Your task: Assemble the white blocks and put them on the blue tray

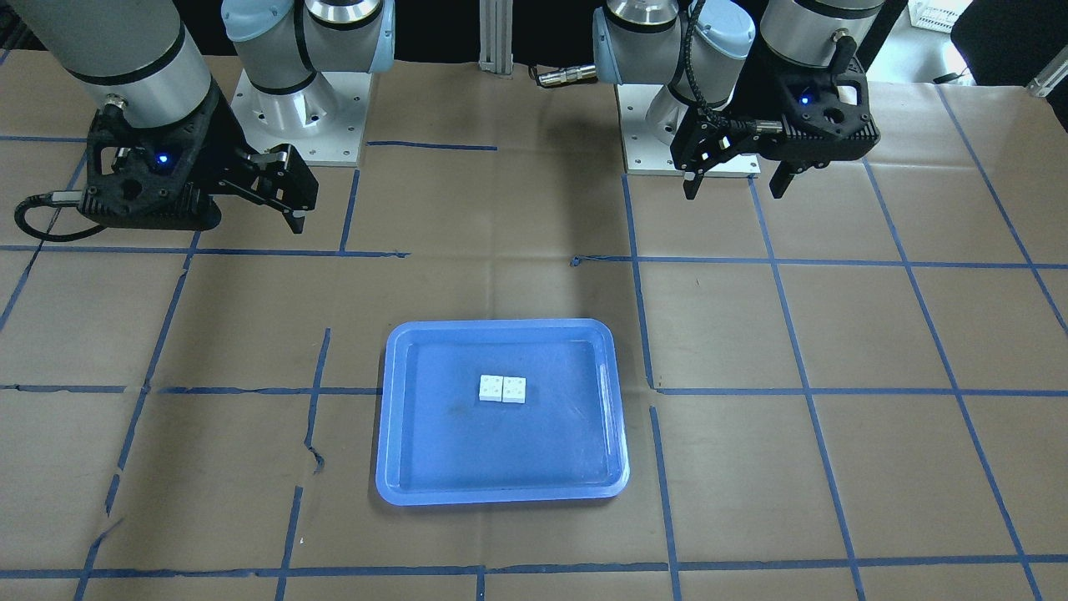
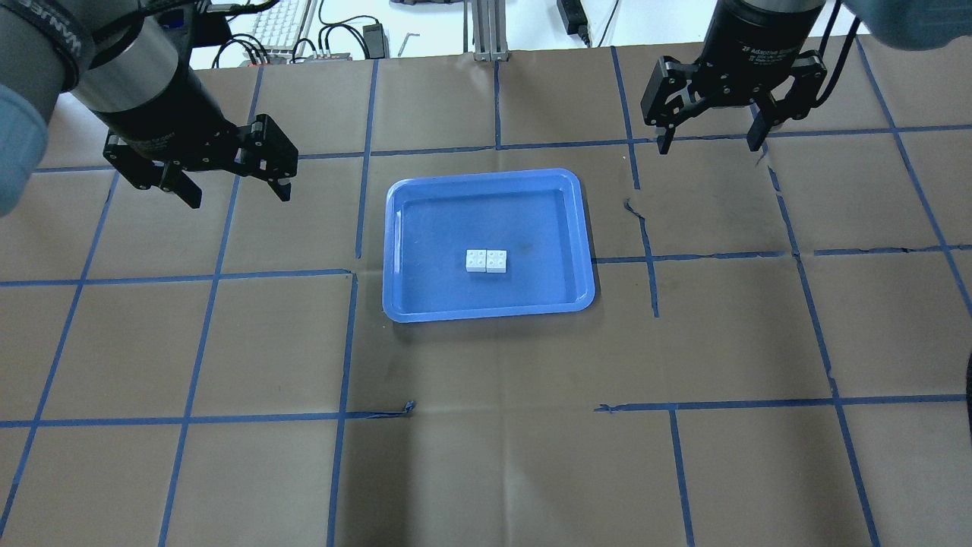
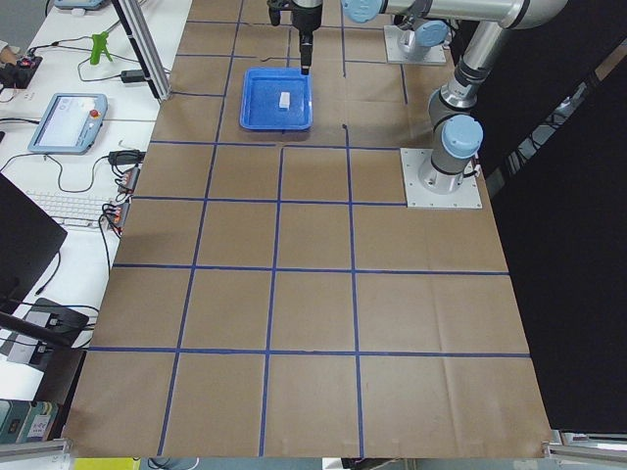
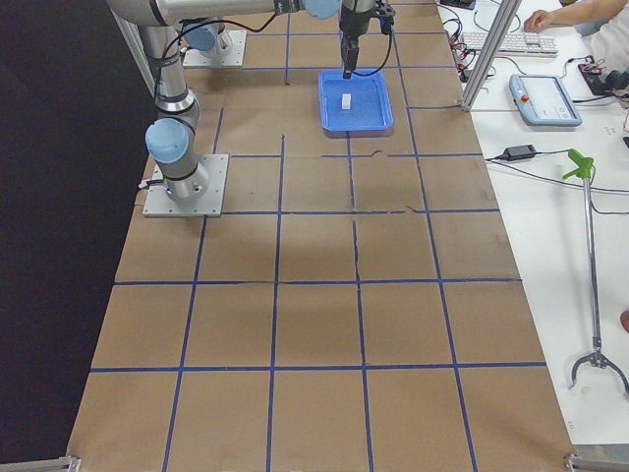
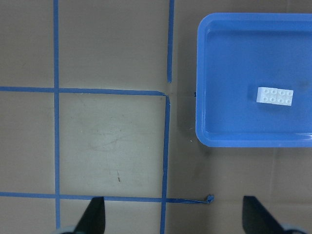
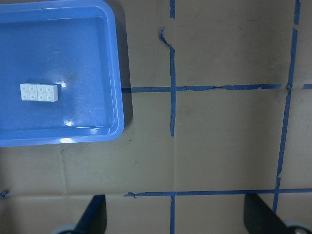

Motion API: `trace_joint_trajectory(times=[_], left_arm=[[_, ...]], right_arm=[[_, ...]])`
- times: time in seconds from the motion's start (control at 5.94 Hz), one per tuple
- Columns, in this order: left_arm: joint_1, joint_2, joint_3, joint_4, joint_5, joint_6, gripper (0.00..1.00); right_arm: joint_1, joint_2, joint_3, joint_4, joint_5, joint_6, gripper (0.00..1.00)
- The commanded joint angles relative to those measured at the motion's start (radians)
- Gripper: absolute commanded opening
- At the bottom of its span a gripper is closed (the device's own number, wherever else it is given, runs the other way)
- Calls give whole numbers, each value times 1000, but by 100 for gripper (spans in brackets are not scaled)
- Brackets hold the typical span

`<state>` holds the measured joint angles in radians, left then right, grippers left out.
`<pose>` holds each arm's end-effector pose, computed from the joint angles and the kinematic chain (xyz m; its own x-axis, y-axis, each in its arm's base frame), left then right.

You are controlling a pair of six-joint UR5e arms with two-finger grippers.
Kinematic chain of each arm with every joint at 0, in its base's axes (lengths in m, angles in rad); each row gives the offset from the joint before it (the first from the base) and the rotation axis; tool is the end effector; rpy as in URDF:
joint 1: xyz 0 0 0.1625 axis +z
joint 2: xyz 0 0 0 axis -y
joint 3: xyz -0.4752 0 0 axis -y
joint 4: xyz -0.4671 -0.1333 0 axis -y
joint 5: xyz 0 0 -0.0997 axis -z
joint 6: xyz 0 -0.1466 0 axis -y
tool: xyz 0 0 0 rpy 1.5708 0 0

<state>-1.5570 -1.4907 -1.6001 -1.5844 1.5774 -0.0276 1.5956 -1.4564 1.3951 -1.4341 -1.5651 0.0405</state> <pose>-0.1250 -0.5353 0.5171 -0.9991 -0.0416 -0.0056 -0.0414 0.9984 -0.0374 0.1492 -0.6053 0.5095 -0.9999 0.0160 -0.0026 0.0158 0.9970 0.0755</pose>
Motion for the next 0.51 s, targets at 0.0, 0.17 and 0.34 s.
trace_joint_trajectory(times=[0.0, 0.17, 0.34], left_arm=[[2, 12, 9, -32, 3, 0, 99], [11, 12, 11, -35, 0, 0, 99], [21, 12, 14, -39, -2, 0, 99]], right_arm=[[-3, 1, 1, -3, 2, 1, 100], [-3, 1, 1, -3, 2, 1, 100], [-3, 1, 1, -3, 0, 2, 100]])
